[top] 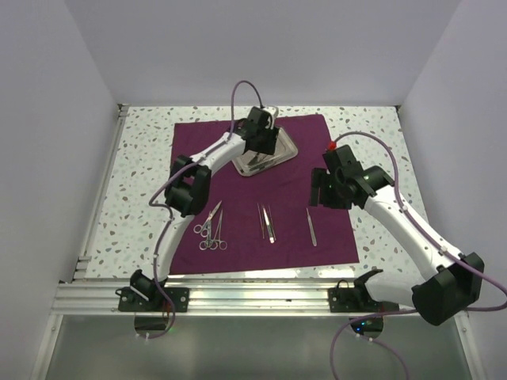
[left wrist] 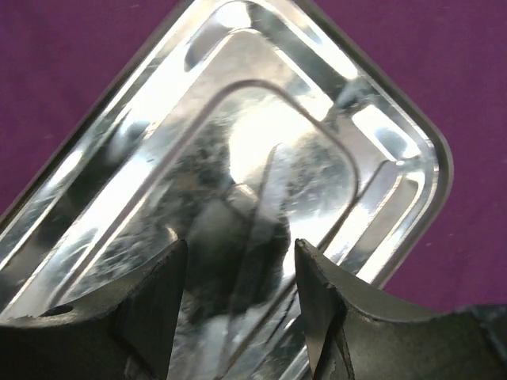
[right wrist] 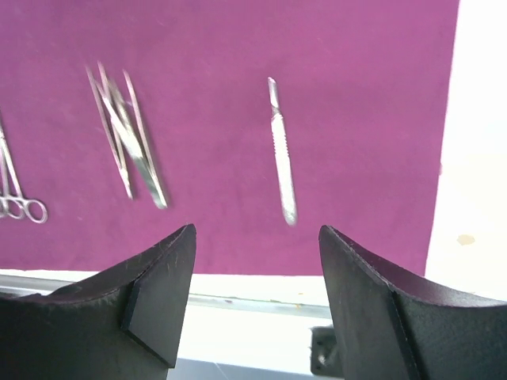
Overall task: Open and lay out the surgical kit
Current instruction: Pick up the medical item from the container.
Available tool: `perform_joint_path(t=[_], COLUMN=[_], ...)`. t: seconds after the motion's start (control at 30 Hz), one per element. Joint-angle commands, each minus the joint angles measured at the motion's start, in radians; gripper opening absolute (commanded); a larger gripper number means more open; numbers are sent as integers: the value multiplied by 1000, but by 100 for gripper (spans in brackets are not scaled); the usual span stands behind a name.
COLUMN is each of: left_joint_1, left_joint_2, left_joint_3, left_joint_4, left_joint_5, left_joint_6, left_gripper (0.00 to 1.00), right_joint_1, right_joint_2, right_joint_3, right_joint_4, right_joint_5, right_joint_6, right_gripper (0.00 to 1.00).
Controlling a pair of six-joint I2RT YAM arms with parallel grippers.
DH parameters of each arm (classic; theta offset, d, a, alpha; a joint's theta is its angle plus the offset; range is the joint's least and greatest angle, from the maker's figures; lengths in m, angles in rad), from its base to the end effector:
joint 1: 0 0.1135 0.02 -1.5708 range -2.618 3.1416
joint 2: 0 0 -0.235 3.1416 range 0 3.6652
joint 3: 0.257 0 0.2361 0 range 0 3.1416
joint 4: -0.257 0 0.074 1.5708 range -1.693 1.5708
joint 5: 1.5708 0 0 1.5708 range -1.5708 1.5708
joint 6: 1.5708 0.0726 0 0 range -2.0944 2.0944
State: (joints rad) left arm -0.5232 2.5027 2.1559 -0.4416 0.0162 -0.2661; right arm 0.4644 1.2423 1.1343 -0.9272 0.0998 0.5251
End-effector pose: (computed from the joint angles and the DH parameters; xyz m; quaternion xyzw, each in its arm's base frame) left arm 0.4734 -0.2744 0.1285 0.1216 0.9164 -0.1535 0.3491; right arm 0.2288 0.1065 0.2452 0.0424 0.9623 0.0831 0.2554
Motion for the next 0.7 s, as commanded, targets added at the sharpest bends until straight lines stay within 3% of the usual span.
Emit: perform_joint_path(t=[0.0, 0.4, 0.67], left_joint_1=[-31, -58, -104], left_joint_2=[36, 77, 102], left_joint_3=[96, 39, -27], left_joint_4=[55, -184, -347], left_joint_5=[8, -166, -226], left_joint_6=[-7, 41, 85], left_gripper=[60, 57, 42], right_joint_1=[-1, -1, -3], right_joint_2=[-52, 23, 51], right_joint_3=[-13, 36, 45], right_joint_4=[-61, -33, -15], right_joint_5=[38, 37, 34], right_joint_6=[13, 0, -7], right_gripper=[67, 68, 68])
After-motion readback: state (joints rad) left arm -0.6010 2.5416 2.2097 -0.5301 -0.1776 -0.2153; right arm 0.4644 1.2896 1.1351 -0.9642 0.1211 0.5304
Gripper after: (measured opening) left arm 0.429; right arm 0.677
